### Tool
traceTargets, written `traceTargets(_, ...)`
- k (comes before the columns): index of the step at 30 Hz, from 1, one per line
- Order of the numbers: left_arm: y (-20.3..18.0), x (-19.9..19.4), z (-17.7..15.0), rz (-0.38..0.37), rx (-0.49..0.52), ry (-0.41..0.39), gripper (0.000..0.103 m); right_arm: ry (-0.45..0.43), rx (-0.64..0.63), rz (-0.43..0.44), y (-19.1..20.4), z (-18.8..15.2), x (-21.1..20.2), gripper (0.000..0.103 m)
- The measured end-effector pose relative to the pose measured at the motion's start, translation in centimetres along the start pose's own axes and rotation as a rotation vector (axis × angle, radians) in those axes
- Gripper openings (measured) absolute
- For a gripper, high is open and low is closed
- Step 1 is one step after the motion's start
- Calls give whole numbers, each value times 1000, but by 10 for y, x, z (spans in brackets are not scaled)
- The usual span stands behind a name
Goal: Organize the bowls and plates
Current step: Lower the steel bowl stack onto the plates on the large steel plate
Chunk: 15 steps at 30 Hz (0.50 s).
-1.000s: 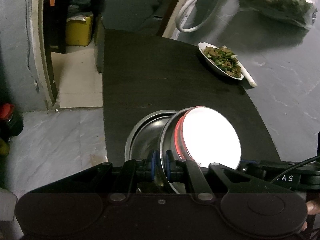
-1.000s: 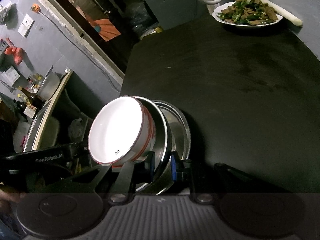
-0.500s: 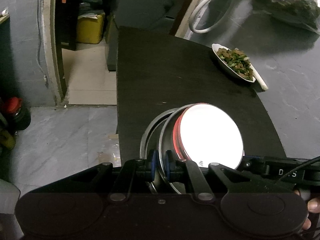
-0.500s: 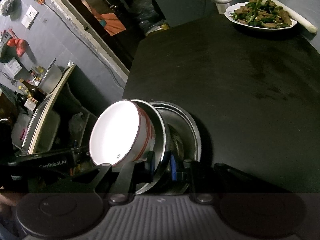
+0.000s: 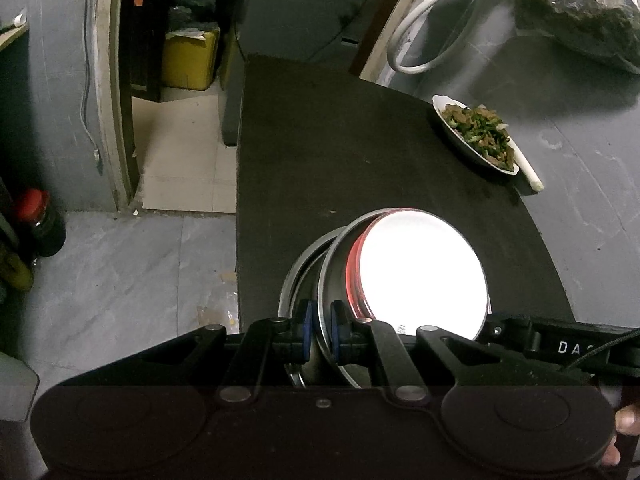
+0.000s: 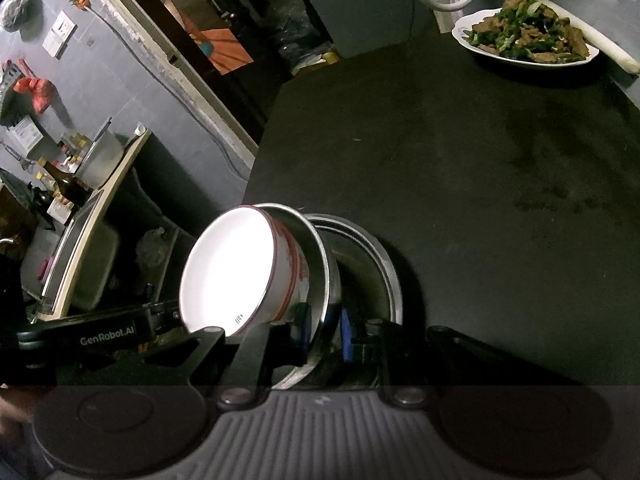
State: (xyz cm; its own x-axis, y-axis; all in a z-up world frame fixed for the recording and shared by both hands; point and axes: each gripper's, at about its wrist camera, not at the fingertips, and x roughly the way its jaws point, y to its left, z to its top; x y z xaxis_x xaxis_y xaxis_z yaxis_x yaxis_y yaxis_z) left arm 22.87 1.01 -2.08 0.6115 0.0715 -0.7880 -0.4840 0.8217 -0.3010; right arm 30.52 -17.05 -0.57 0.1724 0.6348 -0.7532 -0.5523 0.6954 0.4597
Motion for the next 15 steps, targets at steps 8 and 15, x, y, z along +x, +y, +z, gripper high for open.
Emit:
traceTargets(8, -2, -1, 1, 9, 3, -7, 7, -9, -2, -15, 2, -2, -1, 17)
traceTargets(15, -4, -2, 2, 13, 21, -9, 7, -18, -5, -33, 3, -5, -2, 17)
